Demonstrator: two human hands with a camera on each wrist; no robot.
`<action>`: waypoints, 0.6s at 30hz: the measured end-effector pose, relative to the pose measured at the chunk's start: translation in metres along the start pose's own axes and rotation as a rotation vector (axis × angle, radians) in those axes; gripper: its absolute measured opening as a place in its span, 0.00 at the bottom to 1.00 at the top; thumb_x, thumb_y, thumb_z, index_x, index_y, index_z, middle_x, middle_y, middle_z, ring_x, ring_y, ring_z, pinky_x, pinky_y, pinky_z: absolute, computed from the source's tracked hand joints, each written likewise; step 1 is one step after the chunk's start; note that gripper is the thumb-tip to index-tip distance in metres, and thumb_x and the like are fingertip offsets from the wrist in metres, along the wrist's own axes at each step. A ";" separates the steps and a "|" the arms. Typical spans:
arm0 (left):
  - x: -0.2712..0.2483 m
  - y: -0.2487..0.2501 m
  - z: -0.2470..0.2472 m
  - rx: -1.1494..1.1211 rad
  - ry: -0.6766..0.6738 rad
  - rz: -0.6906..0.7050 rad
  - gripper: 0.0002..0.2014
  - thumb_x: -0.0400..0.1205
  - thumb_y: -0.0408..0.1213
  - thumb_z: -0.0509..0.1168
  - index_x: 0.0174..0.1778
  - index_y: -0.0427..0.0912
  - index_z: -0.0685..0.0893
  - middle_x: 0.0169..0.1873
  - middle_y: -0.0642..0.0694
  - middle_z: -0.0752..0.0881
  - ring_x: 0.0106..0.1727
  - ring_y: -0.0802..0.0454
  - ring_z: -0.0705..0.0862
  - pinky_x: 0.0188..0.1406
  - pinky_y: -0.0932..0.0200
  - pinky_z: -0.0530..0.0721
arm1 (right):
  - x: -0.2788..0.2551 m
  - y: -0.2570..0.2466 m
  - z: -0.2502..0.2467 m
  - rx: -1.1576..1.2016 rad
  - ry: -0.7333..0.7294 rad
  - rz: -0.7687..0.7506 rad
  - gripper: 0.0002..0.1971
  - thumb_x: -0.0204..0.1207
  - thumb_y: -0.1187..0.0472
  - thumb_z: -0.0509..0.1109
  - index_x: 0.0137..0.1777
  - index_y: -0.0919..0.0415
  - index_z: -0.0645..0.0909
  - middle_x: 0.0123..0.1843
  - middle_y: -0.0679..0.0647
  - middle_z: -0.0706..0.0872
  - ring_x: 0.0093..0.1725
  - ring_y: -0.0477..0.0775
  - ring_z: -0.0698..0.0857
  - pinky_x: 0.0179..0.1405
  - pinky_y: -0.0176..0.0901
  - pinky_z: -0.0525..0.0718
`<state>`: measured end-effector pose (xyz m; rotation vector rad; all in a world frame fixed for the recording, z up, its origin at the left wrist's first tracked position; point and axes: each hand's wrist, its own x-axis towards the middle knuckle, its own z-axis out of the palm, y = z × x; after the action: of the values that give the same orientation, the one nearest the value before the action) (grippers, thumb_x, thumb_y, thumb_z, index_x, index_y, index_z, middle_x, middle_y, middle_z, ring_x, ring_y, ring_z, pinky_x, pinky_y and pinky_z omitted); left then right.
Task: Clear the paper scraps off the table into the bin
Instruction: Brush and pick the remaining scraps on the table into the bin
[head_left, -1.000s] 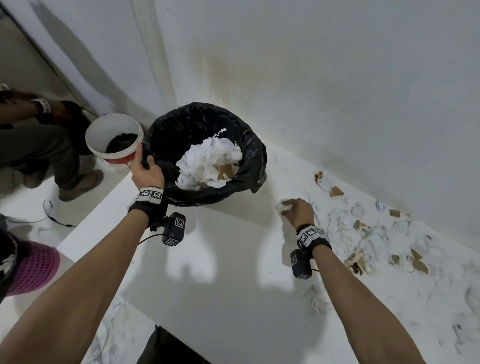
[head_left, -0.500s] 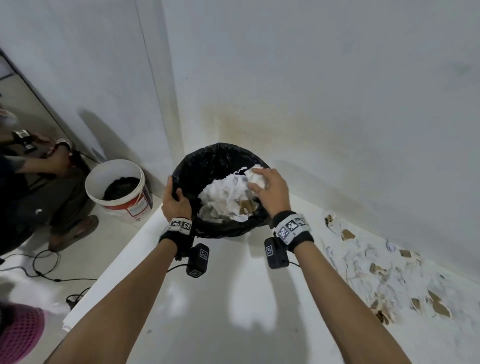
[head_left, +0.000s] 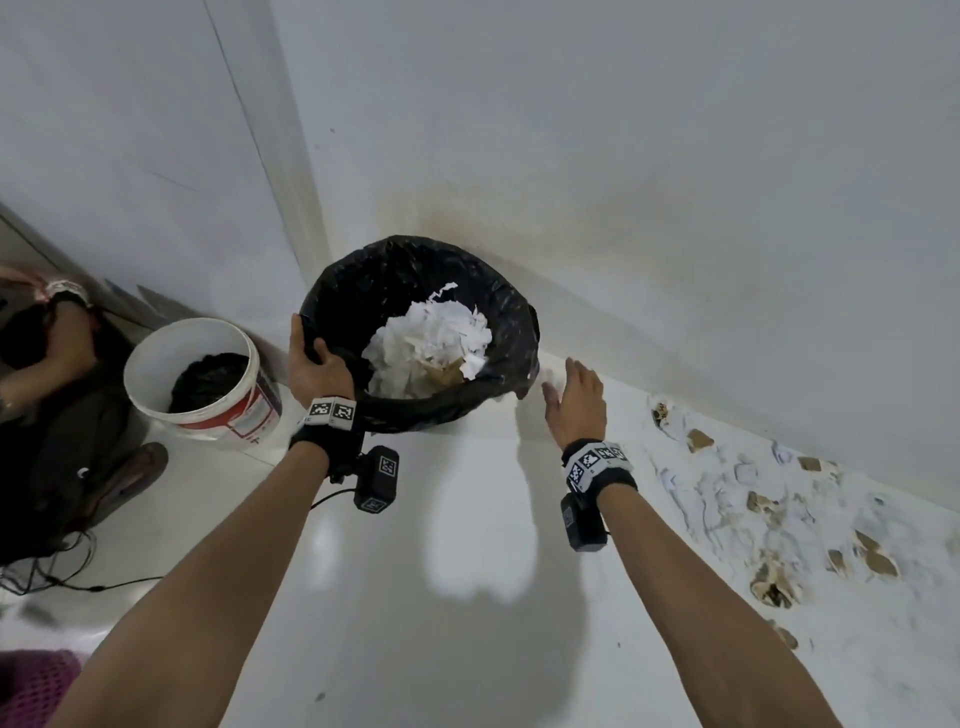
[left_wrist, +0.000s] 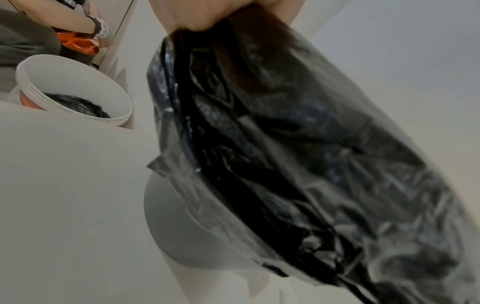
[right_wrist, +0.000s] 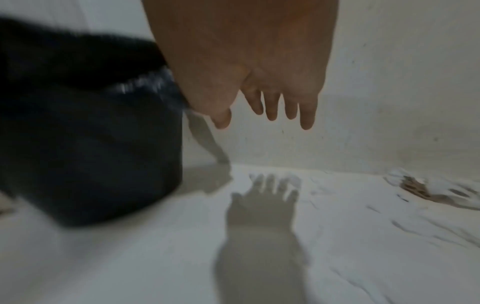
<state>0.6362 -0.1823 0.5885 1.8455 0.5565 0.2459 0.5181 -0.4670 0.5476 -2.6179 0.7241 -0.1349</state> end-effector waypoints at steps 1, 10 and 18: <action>0.002 -0.001 0.002 -0.021 0.008 0.003 0.22 0.86 0.33 0.55 0.76 0.50 0.71 0.71 0.48 0.78 0.72 0.50 0.75 0.57 0.84 0.60 | -0.004 0.013 0.012 -0.101 -0.112 0.018 0.32 0.84 0.46 0.56 0.83 0.63 0.56 0.84 0.60 0.59 0.83 0.64 0.55 0.79 0.62 0.61; 0.005 -0.012 0.001 -0.036 0.209 -0.043 0.22 0.85 0.35 0.55 0.76 0.51 0.71 0.69 0.46 0.80 0.70 0.48 0.78 0.67 0.69 0.70 | 0.008 0.030 0.078 -0.432 -0.422 -0.178 0.38 0.83 0.40 0.53 0.85 0.55 0.40 0.86 0.56 0.41 0.85 0.62 0.40 0.81 0.67 0.45; -0.010 -0.011 0.012 -0.128 0.359 -0.068 0.21 0.85 0.33 0.56 0.76 0.48 0.72 0.69 0.45 0.80 0.69 0.48 0.78 0.58 0.79 0.65 | 0.052 0.031 0.104 -0.553 -0.417 -0.313 0.32 0.83 0.37 0.42 0.84 0.46 0.43 0.86 0.52 0.44 0.85 0.60 0.40 0.77 0.73 0.39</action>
<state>0.6297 -0.1945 0.5752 1.6638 0.8296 0.5614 0.5694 -0.4792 0.4392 -3.1075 0.2168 0.5852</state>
